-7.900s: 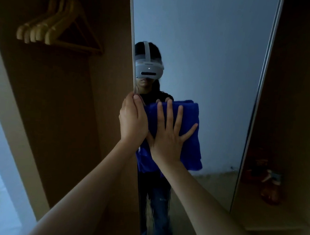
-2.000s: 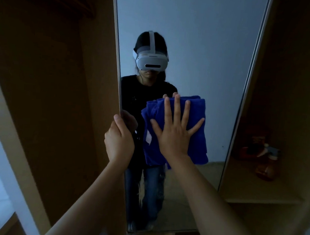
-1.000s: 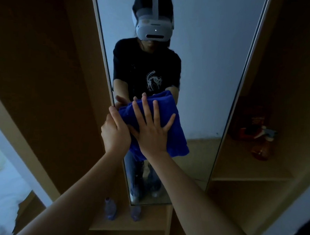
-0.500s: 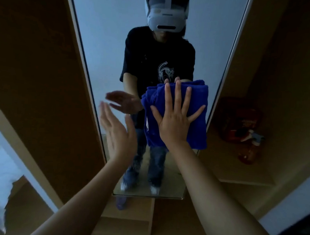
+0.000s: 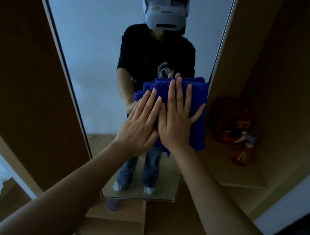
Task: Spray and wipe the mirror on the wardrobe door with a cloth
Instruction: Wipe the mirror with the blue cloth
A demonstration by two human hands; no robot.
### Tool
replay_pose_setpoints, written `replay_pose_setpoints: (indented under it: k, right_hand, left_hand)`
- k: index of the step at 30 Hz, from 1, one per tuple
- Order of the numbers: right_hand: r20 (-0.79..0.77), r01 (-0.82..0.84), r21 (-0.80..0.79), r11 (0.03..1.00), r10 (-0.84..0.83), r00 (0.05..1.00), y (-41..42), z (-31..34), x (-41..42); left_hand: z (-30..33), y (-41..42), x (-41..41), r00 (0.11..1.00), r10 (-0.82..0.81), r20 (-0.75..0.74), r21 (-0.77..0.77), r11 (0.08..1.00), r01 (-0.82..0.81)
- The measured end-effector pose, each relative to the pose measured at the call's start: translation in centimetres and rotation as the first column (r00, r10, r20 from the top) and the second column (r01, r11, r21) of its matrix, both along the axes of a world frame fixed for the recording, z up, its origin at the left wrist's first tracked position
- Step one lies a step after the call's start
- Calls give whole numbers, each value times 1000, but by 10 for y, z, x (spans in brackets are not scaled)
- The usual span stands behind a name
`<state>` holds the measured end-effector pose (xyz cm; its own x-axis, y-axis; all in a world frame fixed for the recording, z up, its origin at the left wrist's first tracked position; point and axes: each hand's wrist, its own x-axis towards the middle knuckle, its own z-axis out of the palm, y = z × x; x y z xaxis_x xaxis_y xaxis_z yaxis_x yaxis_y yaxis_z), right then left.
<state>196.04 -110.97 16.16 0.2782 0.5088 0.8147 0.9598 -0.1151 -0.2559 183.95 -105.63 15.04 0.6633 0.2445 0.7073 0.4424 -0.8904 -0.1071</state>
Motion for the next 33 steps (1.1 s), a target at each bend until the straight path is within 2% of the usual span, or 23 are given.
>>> replay_pose_setpoints:
  k: [4,7,9,11,16,24,33]
  right_hand:
    - [134,16,63,998,-24,991,-1,-17,20]
    - [180,50,105,993,-68,981,-1,-22,26]
    - [192,72,121,990,-94,977,-1,-23,28]
    - [215,89,117,989,-113,970,-2,-23,31]
    - [268,51,123,991,-83,960,-4,-25,43]
    - [299,122,215,969,-185,936,9,-31,47]
    - [292,161,242,957,-230,928,14,-40,44]
  left_hand:
    - [-5,-2,9,992,123,37,44,991,-124]
    - [-8,-6,21,959,243,148,207,940,-271]
    - [-10,-9,28,961,227,158,320,909,-267]
    - [-10,-8,33,977,192,95,393,894,-214]
    - [-9,8,36,983,166,79,336,924,-183]
    - [-16,22,36,985,96,143,353,925,-141]
    - [-25,32,40,981,75,179,406,902,-143]
